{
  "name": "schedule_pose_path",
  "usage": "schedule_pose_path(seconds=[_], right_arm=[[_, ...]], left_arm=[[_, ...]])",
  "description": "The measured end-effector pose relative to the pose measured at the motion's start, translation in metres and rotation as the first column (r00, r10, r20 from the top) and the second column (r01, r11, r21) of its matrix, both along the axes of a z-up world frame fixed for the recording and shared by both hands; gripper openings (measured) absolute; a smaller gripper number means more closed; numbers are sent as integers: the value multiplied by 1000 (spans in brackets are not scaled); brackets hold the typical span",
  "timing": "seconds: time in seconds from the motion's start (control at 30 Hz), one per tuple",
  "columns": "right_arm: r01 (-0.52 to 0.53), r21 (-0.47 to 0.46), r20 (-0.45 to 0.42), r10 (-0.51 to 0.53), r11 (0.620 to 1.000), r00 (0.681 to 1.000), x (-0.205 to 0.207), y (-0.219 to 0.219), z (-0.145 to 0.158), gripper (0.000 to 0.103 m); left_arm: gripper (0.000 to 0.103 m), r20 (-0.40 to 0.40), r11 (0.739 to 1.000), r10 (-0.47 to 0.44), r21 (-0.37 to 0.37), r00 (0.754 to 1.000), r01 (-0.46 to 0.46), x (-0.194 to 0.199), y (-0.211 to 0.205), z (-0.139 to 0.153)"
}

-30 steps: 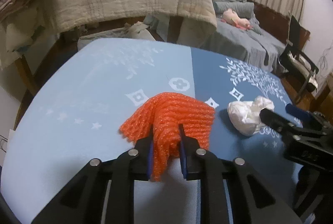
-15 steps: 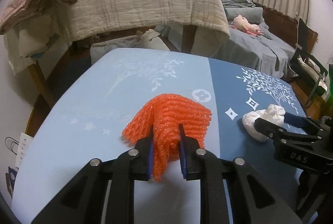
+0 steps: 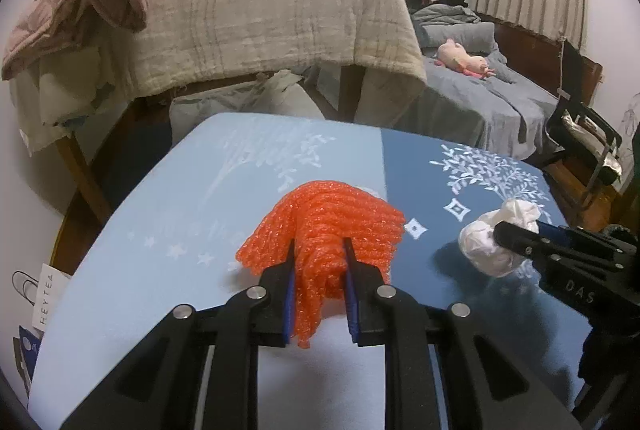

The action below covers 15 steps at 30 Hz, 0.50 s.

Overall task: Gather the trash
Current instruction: 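Carry the orange mesh piece and white wrapper over the bin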

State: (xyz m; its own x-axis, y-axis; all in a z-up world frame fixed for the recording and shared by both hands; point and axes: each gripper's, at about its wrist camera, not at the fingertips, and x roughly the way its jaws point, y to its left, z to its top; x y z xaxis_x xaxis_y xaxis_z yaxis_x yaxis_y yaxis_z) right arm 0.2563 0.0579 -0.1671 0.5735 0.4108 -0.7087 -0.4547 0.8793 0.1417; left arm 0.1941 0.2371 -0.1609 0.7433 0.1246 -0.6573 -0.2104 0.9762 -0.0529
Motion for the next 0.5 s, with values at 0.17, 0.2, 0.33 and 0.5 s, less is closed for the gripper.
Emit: schedule_pose_path(seconds=[0.17,0.2,0.33,0.5], right_arm=[[32,28,33,-33,999,999,-11,-20,21,31],[36,32,41,-38,999,998,-14,-24,25,31],[54,34,68,-56,998,996,-26,-39,39,31],[70,32,109,-73,997,991,-43,-58,56,31]], left_arm=[[20,20,1000,-16,12,1000,15,-6,-13,13],[20,24,1000,-19,13,1000,19,-7,-16,16],[20,40,999,-33,9,999,32,-12,-29,28],[20,72,998,-65,1,995,65,-20,-48,43]])
